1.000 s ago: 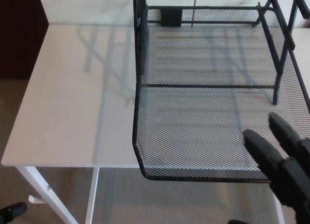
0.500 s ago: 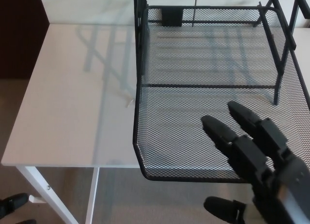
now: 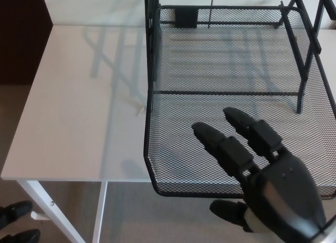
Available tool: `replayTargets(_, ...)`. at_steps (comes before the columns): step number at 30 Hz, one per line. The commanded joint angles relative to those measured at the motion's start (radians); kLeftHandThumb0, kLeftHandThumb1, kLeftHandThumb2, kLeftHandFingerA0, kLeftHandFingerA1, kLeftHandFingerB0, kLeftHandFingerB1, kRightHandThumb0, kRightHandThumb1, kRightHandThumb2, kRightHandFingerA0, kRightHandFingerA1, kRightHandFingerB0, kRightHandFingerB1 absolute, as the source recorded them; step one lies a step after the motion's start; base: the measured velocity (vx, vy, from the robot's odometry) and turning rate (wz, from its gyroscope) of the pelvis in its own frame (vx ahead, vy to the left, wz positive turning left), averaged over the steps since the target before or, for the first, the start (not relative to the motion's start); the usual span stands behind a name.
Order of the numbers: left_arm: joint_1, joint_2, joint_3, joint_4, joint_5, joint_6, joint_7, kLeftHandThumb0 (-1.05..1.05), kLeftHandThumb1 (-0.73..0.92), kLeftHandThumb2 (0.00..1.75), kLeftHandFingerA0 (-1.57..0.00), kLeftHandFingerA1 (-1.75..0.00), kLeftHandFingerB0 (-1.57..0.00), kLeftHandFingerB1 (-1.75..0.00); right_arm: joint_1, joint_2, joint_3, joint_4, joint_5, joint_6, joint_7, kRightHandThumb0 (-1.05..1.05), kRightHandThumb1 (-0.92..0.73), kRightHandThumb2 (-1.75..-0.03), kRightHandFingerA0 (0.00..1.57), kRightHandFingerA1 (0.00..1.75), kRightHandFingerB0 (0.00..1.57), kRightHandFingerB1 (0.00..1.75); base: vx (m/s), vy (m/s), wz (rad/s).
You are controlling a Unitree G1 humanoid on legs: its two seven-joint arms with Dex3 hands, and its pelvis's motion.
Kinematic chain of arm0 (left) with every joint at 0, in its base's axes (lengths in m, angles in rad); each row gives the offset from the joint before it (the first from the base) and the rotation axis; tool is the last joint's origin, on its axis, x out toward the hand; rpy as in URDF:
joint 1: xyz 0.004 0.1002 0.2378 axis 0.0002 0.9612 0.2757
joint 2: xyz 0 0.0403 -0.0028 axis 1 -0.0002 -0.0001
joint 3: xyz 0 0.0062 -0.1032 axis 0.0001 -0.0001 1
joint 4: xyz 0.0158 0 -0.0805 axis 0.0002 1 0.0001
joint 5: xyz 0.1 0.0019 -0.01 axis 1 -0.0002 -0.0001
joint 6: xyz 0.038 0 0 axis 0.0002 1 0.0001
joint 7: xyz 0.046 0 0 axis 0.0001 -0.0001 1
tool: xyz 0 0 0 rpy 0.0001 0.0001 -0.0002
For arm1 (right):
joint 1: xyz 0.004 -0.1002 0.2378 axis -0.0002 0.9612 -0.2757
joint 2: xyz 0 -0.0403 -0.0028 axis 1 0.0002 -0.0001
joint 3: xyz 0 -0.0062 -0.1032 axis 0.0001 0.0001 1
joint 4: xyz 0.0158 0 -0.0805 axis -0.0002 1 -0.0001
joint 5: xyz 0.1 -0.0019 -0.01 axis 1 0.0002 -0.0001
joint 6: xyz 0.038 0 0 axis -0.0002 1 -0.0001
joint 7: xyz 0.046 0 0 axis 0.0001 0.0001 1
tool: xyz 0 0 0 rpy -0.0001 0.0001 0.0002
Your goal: The robot walk towards a table in front and then pushes a layer of a file tray back to its original position using its right hand
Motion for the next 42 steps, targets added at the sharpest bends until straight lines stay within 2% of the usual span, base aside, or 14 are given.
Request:
replayTargets(1, -0.011, 0.033, 0.000, -0.021, 0.004, 0.056, 0.000, -0.18, 0.53, 0.56, -0.59, -0.44, -0.51, -0.38, -0.038, -0.053, 0.057, 0.044, -0.169, 0.198, -0.118, -0.41, -0.42, -0.54, 0.10, 0.29, 0.17, 0.28, 0.00, 0.000, 0.00)
replayTargets(2, -0.011, 0.034, -0.003, -0.029, 0.011, 0.057, 0.007, -0.25, 0.48, 0.63, -0.57, -0.48, -0.50, -0.43, -0.046, -0.058, 0.066, 0.051, -0.171, 0.215, -0.120, -0.42, -0.41, -0.55, 0.09, 0.27, 0.15, 0.27, 0.00, 0.000, 0.00)
replayTargets(11, -0.014, 0.032, -0.003, -0.039, 0.010, 0.065, 0.004, -0.24, 0.47, 0.61, -0.55, -0.47, -0.49, -0.42, -0.083, -0.110, 0.130, 0.038, -0.168, 0.318, -0.126, -0.41, -0.42, -0.56, 0.07, 0.25, 0.13, 0.27, 0.00, 0.000, 0.00)
replayTargets(15, -0.018, 0.032, -0.003, -0.044, 0.012, 0.075, 0.012, -0.23, 0.47, 0.60, -0.58, -0.47, -0.50, -0.42, -0.113, -0.135, 0.158, 0.038, -0.155, 0.364, -0.123, -0.42, -0.44, -0.54, 0.03, 0.29, 0.11, 0.26, 0.00, 0.000, 0.00)
replayTargets(16, -0.024, 0.032, -0.003, -0.042, 0.010, 0.083, 0.011, -0.21, 0.48, 0.60, -0.57, -0.46, -0.50, -0.42, -0.133, -0.140, 0.164, 0.037, -0.144, 0.378, -0.111, -0.40, -0.30, -0.73, 0.01, 0.30, 0.03, 0.35, 0.00, 0.000, 0.00)
replayTargets(17, -0.025, 0.031, -0.002, -0.042, 0.008, 0.085, 0.010, -0.21, 0.48, 0.60, -0.56, -0.47, -0.50, -0.42, -0.142, -0.145, 0.169, 0.038, -0.137, 0.385, -0.110, -0.40, -0.44, -0.55, 0.05, 0.26, 0.11, 0.25, 0.00, 0.000, 0.00)
replayTargets(31, -0.028, 0.031, 0.001, -0.048, 0.009, 0.085, 0.008, -0.23, 0.47, 0.61, -0.56, -0.47, -0.50, -0.42, -0.242, -0.206, 0.224, 0.063, -0.097, 0.499, -0.098, -0.44, -0.46, -0.54, 0.02, 0.28, 0.11, 0.26, 0.00, 0.000, 0.00)
replayTargets(32, -0.030, 0.032, 0.000, -0.044, 0.009, 0.076, 0.003, -0.25, 0.46, 0.61, -0.56, -0.48, -0.51, -0.43, -0.270, -0.206, 0.224, 0.078, -0.092, 0.510, -0.093, -0.46, -0.39, -0.65, 0.07, 0.21, 0.09, 0.26, 0.00, 0.000, 0.00)
replayTargets(33, -0.030, 0.033, 0.001, -0.043, 0.008, 0.076, -0.001, -0.25, 0.46, 0.61, -0.55, -0.47, -0.50, -0.43, -0.277, -0.209, 0.227, 0.082, -0.088, 0.517, -0.094, -0.45, -0.43, -0.54, 0.03, 0.28, 0.09, 0.26, 0.00, 0.000, 0.00)
replayTargets(37, -0.027, 0.036, -0.004, -0.043, 0.011, 0.069, -0.011, -0.24, 0.48, 0.62, -0.54, -0.47, -0.48, -0.42, -0.301, -0.222, 0.240, 0.101, -0.080, 0.540, -0.096, -0.46, -0.42, -0.53, 0.03, 0.27, 0.10, 0.26, 0.00, 0.000, 0.00)
replayTargets(38, -0.029, 0.036, -0.003, -0.042, 0.011, 0.070, -0.010, -0.22, 0.48, 0.61, -0.55, -0.47, -0.50, -0.42, -0.316, -0.225, 0.243, 0.115, -0.078, 0.549, -0.095, -0.48, -0.39, -0.55, 0.07, 0.19, 0.12, 0.24, 0.00, 0.000, 0.00)
replayTargets(42, -0.035, 0.035, 0.000, -0.045, 0.000, 0.082, -0.016, -0.25, 0.47, 0.62, -0.54, -0.47, -0.50, -0.43, -0.373, -0.236, 0.256, 0.172, -0.079, 0.579, -0.097, -0.44, -0.39, -0.52, 0.03, 0.26, 0.12, 0.26, 0.00, 0.000, 0.00)
